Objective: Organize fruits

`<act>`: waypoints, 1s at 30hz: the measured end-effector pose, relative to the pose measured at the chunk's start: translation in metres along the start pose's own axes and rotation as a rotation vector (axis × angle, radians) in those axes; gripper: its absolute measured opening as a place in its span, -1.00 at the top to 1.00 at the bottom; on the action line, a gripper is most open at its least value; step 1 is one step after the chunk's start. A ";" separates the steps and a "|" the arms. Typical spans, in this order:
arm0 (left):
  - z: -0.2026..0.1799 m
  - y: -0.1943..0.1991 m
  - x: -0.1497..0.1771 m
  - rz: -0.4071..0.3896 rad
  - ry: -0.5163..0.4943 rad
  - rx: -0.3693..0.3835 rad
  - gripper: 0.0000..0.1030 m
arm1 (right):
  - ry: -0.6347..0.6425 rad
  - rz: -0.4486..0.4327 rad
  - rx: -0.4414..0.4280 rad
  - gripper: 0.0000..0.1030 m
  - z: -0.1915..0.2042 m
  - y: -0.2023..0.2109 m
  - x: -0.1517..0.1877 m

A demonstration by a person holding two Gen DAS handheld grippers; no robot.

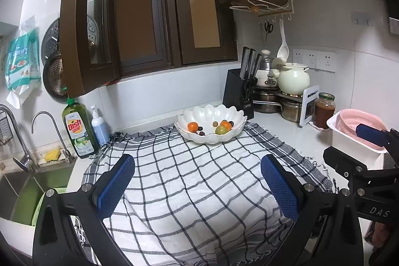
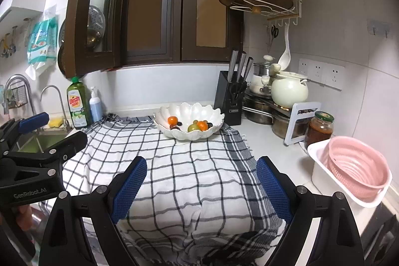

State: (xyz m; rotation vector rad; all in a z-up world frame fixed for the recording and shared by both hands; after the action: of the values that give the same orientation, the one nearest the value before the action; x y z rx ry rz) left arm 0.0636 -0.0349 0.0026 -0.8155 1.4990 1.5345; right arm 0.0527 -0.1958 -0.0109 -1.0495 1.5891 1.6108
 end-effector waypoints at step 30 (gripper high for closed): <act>-0.015 0.013 0.000 -0.012 -0.008 0.013 -1.00 | -0.013 -0.003 0.018 -0.75 -0.009 0.018 0.008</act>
State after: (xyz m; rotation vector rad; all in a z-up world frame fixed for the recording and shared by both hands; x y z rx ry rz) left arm 0.0502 -0.0495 0.0071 -0.8087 1.4944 1.5164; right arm 0.0342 -0.2072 -0.0083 -1.0300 1.5898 1.5958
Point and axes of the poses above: each gripper's, at about its wrist camera, not at the fingertips, and y roughly against the way its jaws point, z to its left, x to its underside, the point moved 7 cm from there along -y, roughly the way its jaws point, and after that the axes turned 7 degrees about z, right-handed, at the moved point
